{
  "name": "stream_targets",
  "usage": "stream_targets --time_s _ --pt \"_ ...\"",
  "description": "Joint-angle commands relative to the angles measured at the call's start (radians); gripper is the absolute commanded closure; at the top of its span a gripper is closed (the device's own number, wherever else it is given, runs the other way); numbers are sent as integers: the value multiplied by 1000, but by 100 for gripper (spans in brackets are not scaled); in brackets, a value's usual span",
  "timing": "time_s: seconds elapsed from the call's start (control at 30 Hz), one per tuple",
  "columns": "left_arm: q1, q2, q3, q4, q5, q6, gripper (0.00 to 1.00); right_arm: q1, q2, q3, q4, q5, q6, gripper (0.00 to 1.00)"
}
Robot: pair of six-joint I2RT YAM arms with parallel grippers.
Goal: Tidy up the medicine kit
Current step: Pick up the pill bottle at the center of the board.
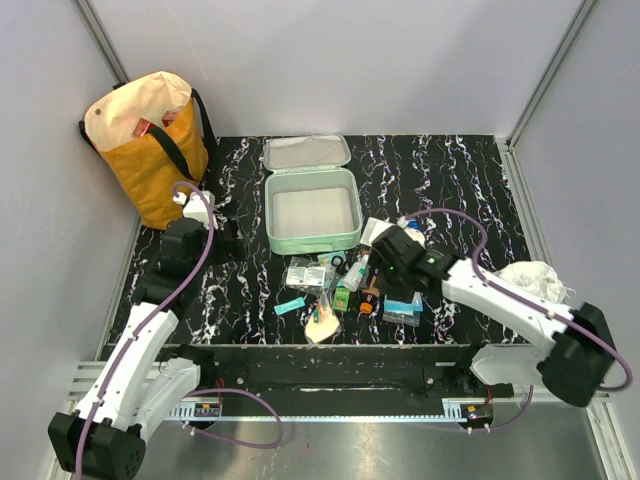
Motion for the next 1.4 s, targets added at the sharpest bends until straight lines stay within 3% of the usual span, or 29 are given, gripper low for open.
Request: stream_targets --time_s 0.0,0.07,0.53,0.9,1.37 --pt "-3 -1 23 9 -3 -6 1 67 146 114 -91 70 46 25" --pt "-3 2 24 9 3 -6 1 107 191 136 -119 113 50 31" --pt "-3 17 28 6 17 -6 1 114 317 58 13 51 161 35" --pt "-2 22 33 3 12 -4 1 114 396 131 -55 152 67 41" --pt "-3 30 34 0 7 -3 1 114 403 55 79 150 -43 46"
